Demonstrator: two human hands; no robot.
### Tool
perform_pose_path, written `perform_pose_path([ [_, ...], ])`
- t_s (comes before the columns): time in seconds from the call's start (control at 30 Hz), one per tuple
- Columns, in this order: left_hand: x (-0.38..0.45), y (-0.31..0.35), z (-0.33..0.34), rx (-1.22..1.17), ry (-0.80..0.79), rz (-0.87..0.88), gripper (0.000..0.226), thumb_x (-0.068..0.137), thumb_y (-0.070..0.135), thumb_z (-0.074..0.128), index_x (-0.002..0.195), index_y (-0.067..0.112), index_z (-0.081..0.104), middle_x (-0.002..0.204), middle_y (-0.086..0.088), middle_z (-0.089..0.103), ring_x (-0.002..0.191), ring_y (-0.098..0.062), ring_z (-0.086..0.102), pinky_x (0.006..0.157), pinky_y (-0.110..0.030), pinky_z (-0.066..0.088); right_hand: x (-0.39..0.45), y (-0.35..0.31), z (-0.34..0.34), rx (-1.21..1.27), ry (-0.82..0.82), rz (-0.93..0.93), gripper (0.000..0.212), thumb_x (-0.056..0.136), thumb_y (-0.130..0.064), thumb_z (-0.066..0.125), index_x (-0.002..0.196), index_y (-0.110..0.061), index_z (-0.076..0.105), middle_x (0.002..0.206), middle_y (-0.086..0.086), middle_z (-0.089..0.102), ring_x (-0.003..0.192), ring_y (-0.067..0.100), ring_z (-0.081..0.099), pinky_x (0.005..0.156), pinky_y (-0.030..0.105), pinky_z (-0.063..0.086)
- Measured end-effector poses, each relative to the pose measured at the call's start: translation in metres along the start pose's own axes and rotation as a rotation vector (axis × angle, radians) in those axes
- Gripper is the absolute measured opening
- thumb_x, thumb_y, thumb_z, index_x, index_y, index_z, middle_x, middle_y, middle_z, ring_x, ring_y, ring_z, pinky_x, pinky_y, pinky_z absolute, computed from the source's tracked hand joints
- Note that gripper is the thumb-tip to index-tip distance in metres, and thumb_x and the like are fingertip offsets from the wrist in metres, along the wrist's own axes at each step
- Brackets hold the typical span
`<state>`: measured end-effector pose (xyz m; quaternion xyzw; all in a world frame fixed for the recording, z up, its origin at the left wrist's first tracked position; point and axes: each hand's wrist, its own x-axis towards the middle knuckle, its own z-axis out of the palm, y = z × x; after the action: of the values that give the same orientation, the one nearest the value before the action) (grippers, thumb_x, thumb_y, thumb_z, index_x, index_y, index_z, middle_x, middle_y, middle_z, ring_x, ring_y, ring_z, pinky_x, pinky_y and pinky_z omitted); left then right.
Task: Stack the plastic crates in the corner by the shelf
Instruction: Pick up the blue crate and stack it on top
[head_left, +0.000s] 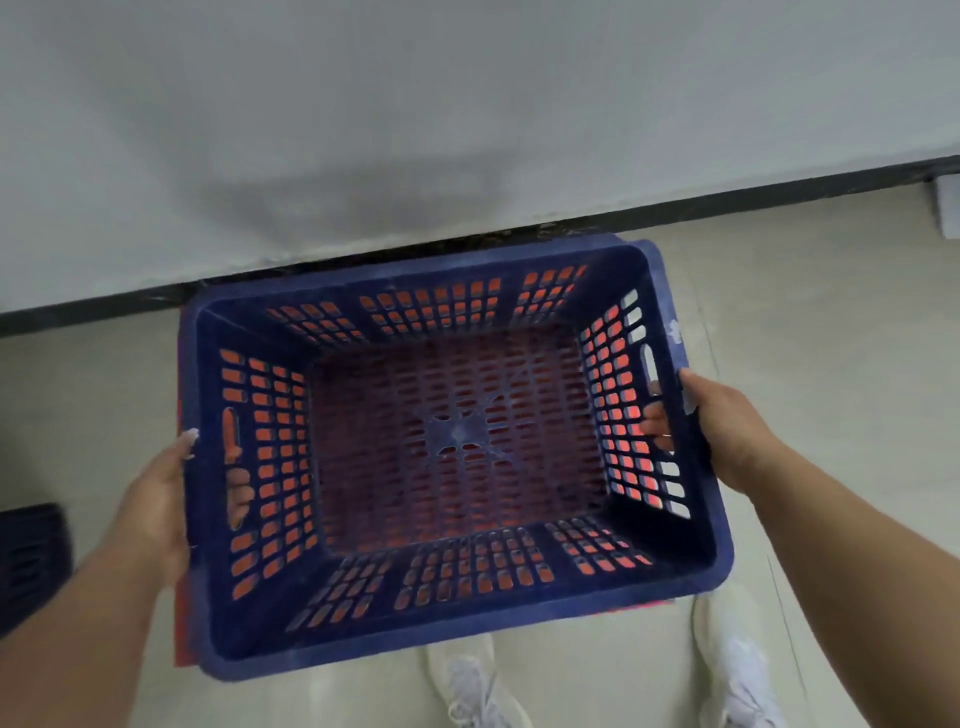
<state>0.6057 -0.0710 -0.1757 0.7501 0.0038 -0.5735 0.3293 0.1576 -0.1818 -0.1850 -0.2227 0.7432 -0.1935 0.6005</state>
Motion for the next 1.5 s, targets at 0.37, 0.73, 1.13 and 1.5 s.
perform_pose_path([
  [0.37, 0.022, -0.005, -0.019, -0.066, -0.158, -0.073, 0.051, 0.088, 0.053, 0.043, 0.090, 0.011, 0.071, 0.072, -0.005, 0.071, 0.057, -0.016, 0.067, 0.053, -0.027, 0.056, -0.001, 0.007, 0.022, 0.025, 0.061, -0.007, 0.043, 0.101, -0.038, 0.029, 0.087, -0.009, 0.058, 0.064, 0.007, 0.054, 0.052, 0.019, 0.051, 0.055, 0.029, 0.047],
  [0.73, 0.017, -0.007, -0.006, -0.071, 0.042, 0.039, 0.047, 0.091, 0.059, 0.036, 0.084, 0.018, 0.057, 0.049, 0.005, 0.051, 0.036, -0.011, 0.040, 0.036, -0.017, 0.035, -0.002, -0.003, 0.020, -0.073, 0.099, -0.058, 0.034, 0.092, -0.034, 0.034, 0.081, -0.011, 0.056, 0.059, 0.003, 0.047, 0.048, 0.018, 0.037, 0.050, 0.032, 0.032],
  [1.13, -0.112, 0.029, -0.037, -0.220, 0.154, 0.093, 0.046, 0.093, 0.055, 0.034, 0.080, 0.015, 0.053, 0.043, 0.004, 0.049, 0.031, -0.009, 0.039, 0.035, -0.013, 0.031, -0.086, -0.105, 0.021, -0.149, -0.012, -0.126, 0.036, 0.095, -0.035, 0.034, 0.081, -0.010, 0.056, 0.059, 0.004, 0.047, 0.047, 0.019, 0.036, 0.049, 0.032, 0.031],
  [1.5, -0.308, 0.056, -0.098, -0.369, 0.287, 0.090, 0.049, 0.092, 0.057, 0.037, 0.082, 0.013, 0.058, 0.048, 0.003, 0.049, 0.035, -0.012, 0.039, 0.038, -0.019, 0.034, -0.239, -0.220, 0.031, -0.349, -0.247, -0.218, 0.036, 0.097, -0.032, 0.034, 0.084, -0.006, 0.057, 0.064, 0.011, 0.052, 0.050, 0.024, 0.046, 0.051, 0.033, 0.042],
])
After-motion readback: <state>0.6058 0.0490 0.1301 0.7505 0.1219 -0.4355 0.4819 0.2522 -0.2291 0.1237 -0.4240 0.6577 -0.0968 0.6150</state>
